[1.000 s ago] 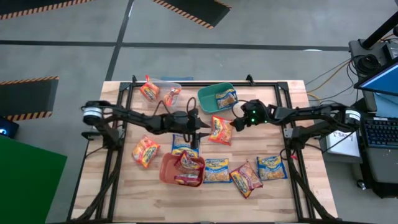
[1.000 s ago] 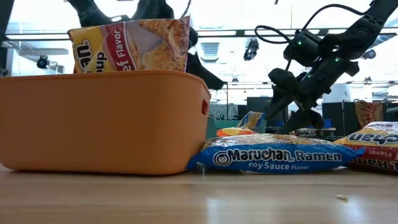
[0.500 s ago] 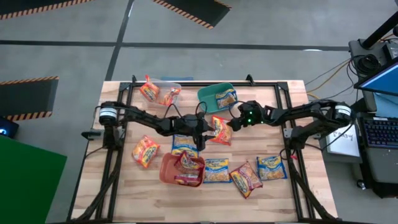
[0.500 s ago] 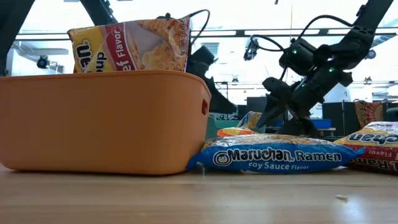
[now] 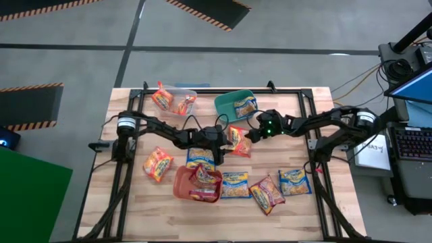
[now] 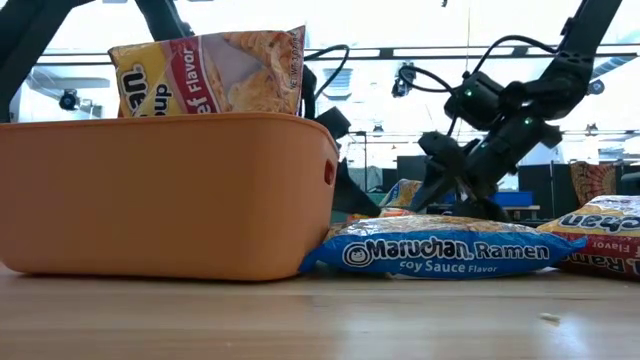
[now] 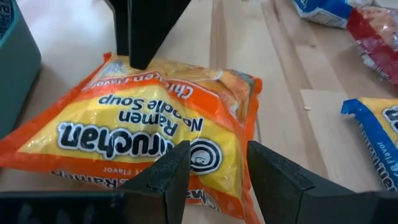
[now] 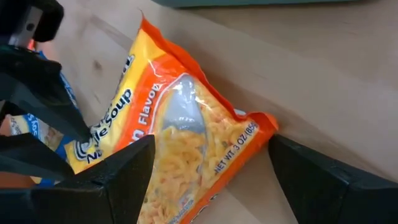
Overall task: Sort Maruchan noodles
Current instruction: Put the orange noodle pack into the transparent bin
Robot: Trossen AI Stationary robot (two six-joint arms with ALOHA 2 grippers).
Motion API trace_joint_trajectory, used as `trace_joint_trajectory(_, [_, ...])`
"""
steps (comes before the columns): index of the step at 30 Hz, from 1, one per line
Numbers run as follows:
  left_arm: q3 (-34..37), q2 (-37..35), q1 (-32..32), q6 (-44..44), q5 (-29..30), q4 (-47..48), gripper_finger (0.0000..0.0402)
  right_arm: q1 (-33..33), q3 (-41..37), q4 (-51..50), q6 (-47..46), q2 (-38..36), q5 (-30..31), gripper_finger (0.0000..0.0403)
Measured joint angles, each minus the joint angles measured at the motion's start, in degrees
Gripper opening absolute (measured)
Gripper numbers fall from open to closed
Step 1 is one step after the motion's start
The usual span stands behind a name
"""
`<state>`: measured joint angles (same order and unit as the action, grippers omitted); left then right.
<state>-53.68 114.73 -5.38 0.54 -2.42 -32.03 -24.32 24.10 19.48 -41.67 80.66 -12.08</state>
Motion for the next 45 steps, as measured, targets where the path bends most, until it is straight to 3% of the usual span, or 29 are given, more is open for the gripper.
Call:
trace_joint_trajectory(13, [0.1, 0.5, -0.3, 0.2, 3.0, 2.1, 0.0142, 0.2, 0.0, 6.6, -2.8, 0.9, -3.2, 0.0301])
trace_joint_trajectory(32, [0.3, 0.4, -0.5, 1.0, 5.0, 4.6, 0.0116, 2.6, 0.0, 7.8, -2.9, 1.1, 0.2, 0.0301])
trace_joint_trajectory(45, [0.5, 0.4, -0.5, 1.5, 5.0, 4.9, 0.0102, 3.7, 0.0, 20.1, -5.2, 11.1, -0.2, 0.0301])
